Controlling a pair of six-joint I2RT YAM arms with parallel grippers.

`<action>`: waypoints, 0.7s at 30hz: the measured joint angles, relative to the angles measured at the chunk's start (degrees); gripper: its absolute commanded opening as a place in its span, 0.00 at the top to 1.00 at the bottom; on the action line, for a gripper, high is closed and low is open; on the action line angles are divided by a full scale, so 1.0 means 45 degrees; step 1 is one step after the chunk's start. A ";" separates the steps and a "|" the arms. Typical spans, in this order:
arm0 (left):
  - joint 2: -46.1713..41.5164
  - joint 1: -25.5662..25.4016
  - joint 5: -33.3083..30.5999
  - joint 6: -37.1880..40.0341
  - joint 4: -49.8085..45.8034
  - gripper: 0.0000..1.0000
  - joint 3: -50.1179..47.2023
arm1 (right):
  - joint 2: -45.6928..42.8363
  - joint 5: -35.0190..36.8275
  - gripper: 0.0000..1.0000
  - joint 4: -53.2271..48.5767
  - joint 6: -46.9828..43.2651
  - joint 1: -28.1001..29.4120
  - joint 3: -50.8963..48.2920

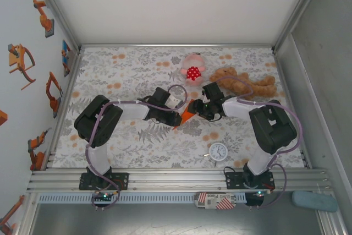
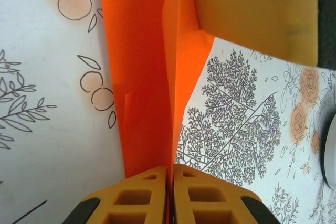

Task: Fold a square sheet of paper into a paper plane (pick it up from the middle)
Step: Fold the wing for the fifth time at the center of the table.

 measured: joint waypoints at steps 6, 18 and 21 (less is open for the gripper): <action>0.0005 0.0015 0.0073 -0.0039 0.0160 0.88 -0.0063 | 0.0126 0.0058 0.40 -0.0321 0.0000 0.0000 0.0209; 0.0078 0.0121 0.0345 -0.0282 0.0219 0.89 -0.0063 | 0.0306 0.0102 0.42 -0.0787 -0.0005 0.0000 0.0534; 0.0121 0.0219 0.0563 -0.0505 0.0165 0.89 -0.0049 | 0.0223 0.0083 0.40 -0.0792 0.0000 0.0000 0.0529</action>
